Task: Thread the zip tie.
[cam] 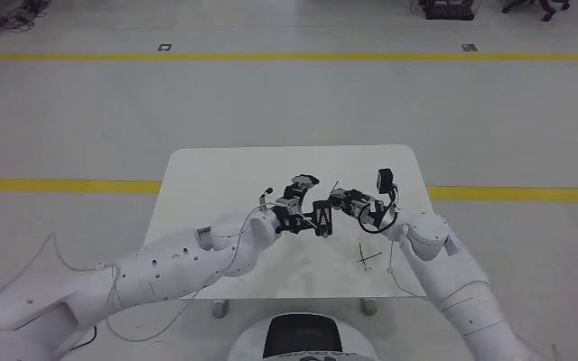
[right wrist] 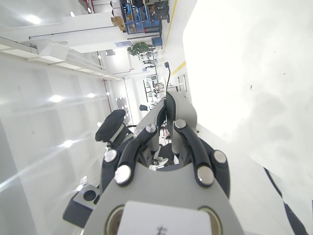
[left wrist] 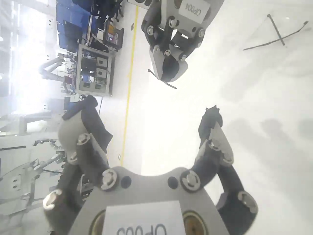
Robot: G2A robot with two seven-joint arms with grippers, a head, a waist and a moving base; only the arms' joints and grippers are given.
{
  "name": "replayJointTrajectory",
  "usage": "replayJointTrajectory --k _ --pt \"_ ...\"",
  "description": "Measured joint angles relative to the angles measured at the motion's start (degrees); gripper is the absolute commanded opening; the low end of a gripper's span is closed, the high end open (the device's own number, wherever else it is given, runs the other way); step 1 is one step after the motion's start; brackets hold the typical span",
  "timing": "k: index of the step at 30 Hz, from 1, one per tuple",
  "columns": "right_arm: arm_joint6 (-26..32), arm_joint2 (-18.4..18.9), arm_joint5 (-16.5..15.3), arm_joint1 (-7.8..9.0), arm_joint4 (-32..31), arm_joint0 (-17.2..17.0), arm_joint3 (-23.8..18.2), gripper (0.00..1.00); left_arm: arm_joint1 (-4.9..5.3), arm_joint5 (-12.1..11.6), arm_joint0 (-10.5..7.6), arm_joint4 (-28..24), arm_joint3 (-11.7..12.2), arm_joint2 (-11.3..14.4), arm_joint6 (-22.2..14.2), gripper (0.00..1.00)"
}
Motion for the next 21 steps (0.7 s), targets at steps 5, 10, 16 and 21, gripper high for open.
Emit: replayJointTrajectory --k 5,10,16,21 --pt "2.5 0.0 0.7 0.01 1.4 0.6 0.6 0.00 -0.63 -0.2 -0.70 0.0 0.9 0.0 -0.3 1.00" --pt "2.0 -0.2 0.7 -0.06 1.6 0.3 0.3 0.00 -0.67 -0.5 -0.54 0.0 1.1 0.0 0.4 1.00" --pt "3.3 -0.2 2.0 -0.27 5.1 0.3 0.2 0.00 -1.44 -1.1 -0.41 0.0 1.7 0.0 3.2 1.00" --pt "3.2 -0.1 1.8 -0.23 5.0 0.4 0.3 0.00 -1.53 -0.6 -0.47 0.0 1.9 0.0 3.1 1.00"
